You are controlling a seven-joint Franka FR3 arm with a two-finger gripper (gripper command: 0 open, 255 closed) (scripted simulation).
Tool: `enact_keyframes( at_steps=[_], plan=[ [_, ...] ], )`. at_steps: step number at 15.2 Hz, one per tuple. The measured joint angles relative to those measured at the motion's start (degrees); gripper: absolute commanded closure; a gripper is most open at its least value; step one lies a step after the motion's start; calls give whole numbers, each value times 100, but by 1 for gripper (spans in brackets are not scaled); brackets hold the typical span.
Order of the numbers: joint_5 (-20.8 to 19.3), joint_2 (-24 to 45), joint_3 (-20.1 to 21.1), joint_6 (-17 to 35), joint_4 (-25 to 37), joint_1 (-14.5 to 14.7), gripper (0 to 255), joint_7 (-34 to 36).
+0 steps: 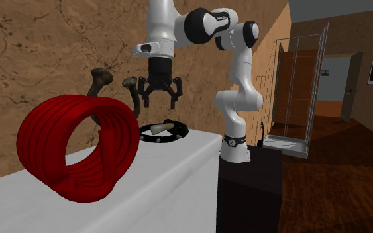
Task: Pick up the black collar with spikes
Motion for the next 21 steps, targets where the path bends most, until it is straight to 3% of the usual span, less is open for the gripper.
enact_keyframes(
  at_steps=[2,4,7,10,12,13,16,21],
  plan=[
    [194,537,-138,79,405,-4,0,-320],
    [280,866,-215,-196,774,-20,0,-484],
    [305,955,-215,-26,705,-8,0,-345],
    [429,965,-239,243,554,-32,0,-709],
    [810,1172,-205,455,554,-12,0,-788],
    [889,1222,-207,579,531,-26,255,-825],
    [576,1182,-204,794,404,-34,255,-838],
    [541,1262,-207,808,433,-34,255,-833]
  ],
)
